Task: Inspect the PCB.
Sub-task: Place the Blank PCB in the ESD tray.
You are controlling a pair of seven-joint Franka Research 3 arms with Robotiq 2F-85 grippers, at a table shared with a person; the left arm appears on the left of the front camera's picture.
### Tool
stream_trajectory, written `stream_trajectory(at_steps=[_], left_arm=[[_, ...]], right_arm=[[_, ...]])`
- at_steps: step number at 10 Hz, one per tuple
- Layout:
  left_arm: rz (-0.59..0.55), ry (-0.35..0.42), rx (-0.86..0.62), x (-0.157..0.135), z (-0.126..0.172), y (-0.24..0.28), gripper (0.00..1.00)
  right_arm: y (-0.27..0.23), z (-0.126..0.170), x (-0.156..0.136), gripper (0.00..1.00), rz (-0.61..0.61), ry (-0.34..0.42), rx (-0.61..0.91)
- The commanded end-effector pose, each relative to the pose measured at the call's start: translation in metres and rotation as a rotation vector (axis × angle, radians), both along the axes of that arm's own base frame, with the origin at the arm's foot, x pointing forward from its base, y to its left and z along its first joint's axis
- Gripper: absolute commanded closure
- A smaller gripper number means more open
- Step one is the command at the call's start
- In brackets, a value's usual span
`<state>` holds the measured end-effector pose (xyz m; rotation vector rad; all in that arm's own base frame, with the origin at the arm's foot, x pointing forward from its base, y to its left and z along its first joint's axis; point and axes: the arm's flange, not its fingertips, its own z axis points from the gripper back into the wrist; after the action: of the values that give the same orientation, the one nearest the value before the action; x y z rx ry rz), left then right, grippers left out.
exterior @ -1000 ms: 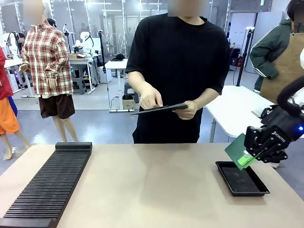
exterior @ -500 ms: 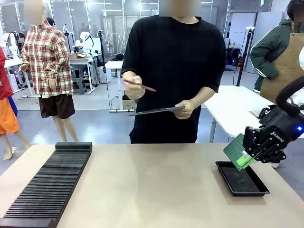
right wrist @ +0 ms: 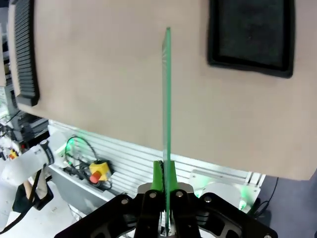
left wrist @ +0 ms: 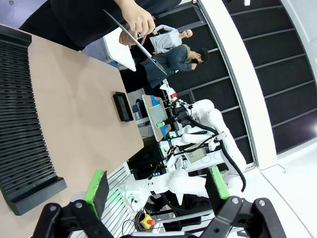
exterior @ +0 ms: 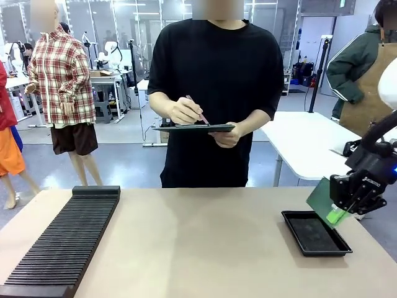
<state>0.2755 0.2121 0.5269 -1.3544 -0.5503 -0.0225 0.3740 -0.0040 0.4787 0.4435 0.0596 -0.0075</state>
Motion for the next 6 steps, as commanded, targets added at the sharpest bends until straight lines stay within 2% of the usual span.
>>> stream_trajectory(at_steps=[1,6], left_arm=[[-0.007,-0.009,0.003,-0.001,0.001,-0.002,0.00],[-0.007,-0.009,0.003,-0.001,0.001,-0.002,0.00]], right_arm=[[-0.002,-0.025,0.035,0.97,-0.039,0.005,-0.069],[0.001,-0.082,0.096,0.97,-0.041,-0.030,-0.146]])
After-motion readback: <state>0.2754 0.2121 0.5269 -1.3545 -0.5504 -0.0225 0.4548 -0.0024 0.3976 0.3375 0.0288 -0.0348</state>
